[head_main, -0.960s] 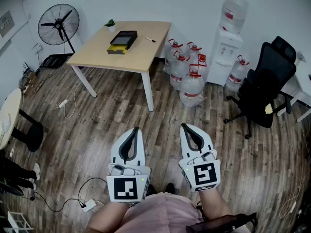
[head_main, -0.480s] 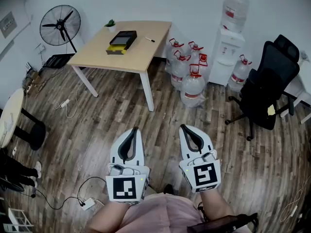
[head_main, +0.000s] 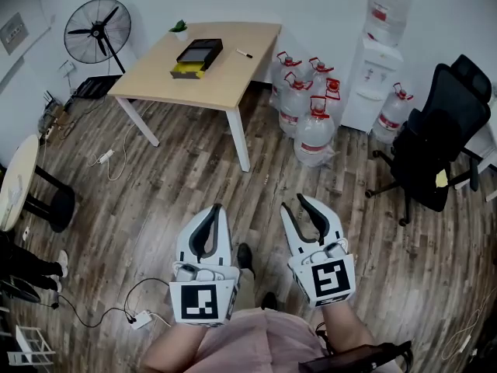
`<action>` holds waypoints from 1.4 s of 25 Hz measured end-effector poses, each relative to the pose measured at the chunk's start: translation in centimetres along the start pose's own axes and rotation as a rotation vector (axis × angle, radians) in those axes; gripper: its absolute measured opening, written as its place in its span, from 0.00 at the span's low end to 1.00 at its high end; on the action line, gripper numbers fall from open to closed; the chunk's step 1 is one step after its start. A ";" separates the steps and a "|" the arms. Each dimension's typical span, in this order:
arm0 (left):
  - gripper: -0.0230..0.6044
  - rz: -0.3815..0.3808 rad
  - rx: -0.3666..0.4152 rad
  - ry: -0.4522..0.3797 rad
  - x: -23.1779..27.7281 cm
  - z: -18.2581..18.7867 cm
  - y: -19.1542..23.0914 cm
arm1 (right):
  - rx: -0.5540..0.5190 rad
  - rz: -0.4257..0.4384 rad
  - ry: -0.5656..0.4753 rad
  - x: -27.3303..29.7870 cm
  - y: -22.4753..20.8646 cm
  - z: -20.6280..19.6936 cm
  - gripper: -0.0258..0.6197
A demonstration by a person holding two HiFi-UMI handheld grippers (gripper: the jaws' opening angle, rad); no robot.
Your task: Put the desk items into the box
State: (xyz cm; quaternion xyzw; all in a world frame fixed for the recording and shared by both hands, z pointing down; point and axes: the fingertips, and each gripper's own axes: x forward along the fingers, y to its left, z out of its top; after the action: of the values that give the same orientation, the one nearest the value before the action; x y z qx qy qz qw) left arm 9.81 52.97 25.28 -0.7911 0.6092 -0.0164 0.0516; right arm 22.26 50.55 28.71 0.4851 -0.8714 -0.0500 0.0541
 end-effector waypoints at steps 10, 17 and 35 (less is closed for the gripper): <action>0.05 0.015 -0.035 0.019 8.8 -2.0 5.6 | 0.002 0.003 0.076 9.6 -2.7 -1.6 0.24; 0.05 0.002 -0.036 0.008 16.4 -2.5 11.4 | -0.009 -0.023 0.064 18.6 -4.8 -0.5 0.23; 0.05 -0.087 -0.041 -0.003 30.5 -3.9 15.7 | -0.025 -0.106 0.068 30.5 -11.5 -0.4 0.21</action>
State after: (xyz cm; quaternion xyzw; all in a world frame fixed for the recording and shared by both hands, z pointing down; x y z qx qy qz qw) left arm 2.24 19.28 26.41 -0.8178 0.5743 -0.0050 0.0355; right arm 16.02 18.56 28.85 0.5314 -0.8413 -0.0471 0.0871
